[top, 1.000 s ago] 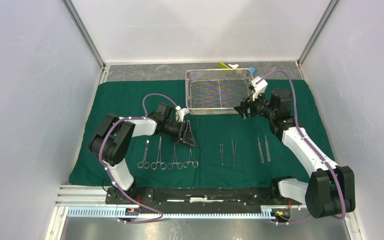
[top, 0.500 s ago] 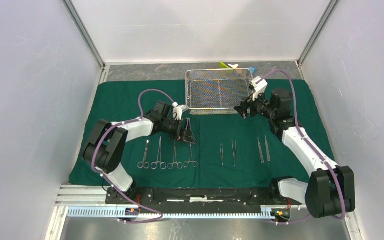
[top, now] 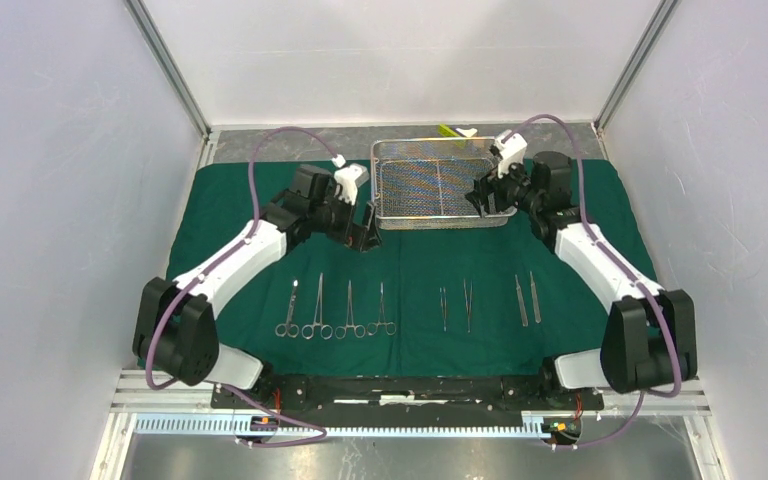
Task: Open and lay out the surgical kit
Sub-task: Place the medical item in the surgical kit, then pick up the medical item from the container, then place the medical item in the surgical kit.
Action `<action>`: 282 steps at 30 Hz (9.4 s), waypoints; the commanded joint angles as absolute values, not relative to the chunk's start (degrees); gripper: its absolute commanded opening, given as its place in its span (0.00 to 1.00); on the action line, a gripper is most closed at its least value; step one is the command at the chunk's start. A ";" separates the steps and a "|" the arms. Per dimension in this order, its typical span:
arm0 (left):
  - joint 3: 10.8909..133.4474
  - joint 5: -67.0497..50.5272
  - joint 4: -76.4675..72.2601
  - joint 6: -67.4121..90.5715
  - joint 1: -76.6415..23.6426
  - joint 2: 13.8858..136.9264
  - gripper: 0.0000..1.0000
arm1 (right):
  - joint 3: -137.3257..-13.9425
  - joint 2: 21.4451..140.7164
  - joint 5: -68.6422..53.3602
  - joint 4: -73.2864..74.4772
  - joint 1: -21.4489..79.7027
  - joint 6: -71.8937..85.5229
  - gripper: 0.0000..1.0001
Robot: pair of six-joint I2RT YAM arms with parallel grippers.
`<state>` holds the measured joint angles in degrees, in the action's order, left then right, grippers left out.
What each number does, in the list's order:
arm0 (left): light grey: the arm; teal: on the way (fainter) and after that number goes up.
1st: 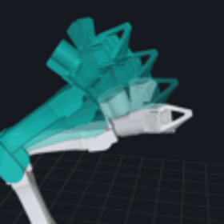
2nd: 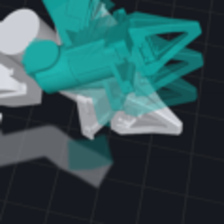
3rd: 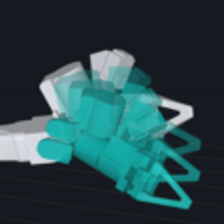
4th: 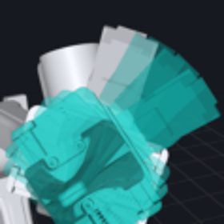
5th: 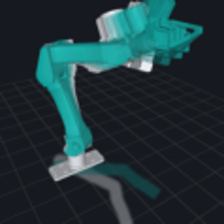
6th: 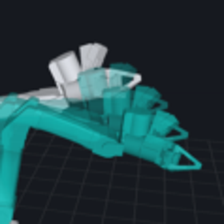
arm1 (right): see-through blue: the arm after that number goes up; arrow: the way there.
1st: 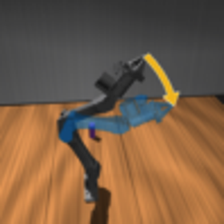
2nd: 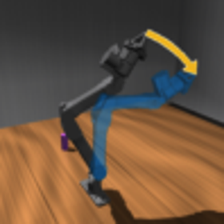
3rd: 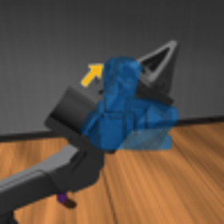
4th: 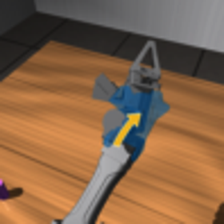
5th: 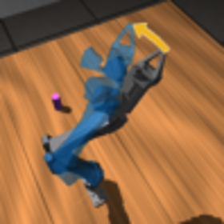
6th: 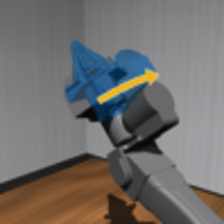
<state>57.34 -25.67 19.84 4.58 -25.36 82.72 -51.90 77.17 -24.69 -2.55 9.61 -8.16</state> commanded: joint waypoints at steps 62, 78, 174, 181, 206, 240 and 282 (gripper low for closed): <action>113.77 -11.88 36.58 -2.49 -23.00 131.19 0.25 | -98.95 121.86 -33.15 44.94 9.84 -54.24 0.67; 117.95 -9.20 36.65 -3.07 -22.96 134.60 0.23 | -104.64 127.46 -40.52 56.15 9.72 -66.86 0.67; 88.13 -12.24 17.67 40.27 -26.41 122.69 0.02 | -101.69 115.21 -32.17 41.76 7.69 -45.35 0.00; 87.01 -11.59 17.31 43.77 -26.42 121.57 0.02 | -96.13 110.71 -31.47 39.40 7.73 -42.23 0.00; 87.55 -13.00 14.06 31.75 -24.02 110.75 0.65 | -86.84 99.16 -31.71 38.06 10.02 -44.30 0.00; 76.93 -65.86 16.44 17.93 -27.61 91.14 0.89 | -59.41 65.85 -33.01 24.16 27.98 -47.53 0.00; 73.22 -63.25 18.27 14.22 -30.45 91.94 0.02 | -55.98 62.89 -30.29 22.46 31.46 -45.86 0.07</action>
<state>73.69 -63.53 17.93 17.52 -30.09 95.00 -56.73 64.31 -30.87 25.15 31.14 -47.57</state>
